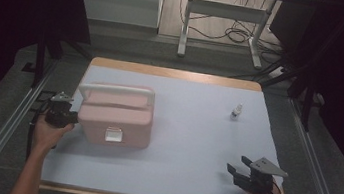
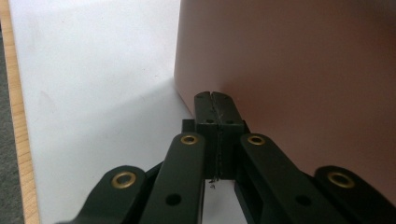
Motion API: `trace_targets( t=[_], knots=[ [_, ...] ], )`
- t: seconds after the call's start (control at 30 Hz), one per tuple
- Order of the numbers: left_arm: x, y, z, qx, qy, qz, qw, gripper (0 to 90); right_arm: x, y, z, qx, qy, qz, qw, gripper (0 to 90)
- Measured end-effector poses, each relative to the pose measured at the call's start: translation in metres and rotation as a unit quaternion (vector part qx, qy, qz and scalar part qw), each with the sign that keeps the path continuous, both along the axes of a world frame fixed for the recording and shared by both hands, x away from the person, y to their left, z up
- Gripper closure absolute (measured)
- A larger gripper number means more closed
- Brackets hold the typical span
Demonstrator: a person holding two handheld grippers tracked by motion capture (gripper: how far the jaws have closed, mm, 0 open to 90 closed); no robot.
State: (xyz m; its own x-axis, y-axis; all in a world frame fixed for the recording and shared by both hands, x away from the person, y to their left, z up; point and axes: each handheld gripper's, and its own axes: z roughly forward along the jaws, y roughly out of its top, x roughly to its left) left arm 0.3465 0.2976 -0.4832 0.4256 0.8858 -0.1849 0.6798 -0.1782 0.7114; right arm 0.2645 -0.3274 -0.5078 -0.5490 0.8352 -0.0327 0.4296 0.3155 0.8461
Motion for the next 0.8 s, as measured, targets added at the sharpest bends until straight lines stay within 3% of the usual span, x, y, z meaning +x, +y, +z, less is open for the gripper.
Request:
trace_targets(
  t=[0.53,0.8],
  knots=[
    [0.01,-0.026,-0.007,-0.009,0.001,-0.012,0.9999,90.0,0.0,-0.002,0.0,-0.001,-0.003,-0.004,1.0,35.4],
    [0.011,-0.045,-0.011,-0.012,0.002,-0.029,0.9995,90.0,-0.001,-0.002,0.0,0.0,-0.004,-0.004,1.0,35.8]
  ],
)
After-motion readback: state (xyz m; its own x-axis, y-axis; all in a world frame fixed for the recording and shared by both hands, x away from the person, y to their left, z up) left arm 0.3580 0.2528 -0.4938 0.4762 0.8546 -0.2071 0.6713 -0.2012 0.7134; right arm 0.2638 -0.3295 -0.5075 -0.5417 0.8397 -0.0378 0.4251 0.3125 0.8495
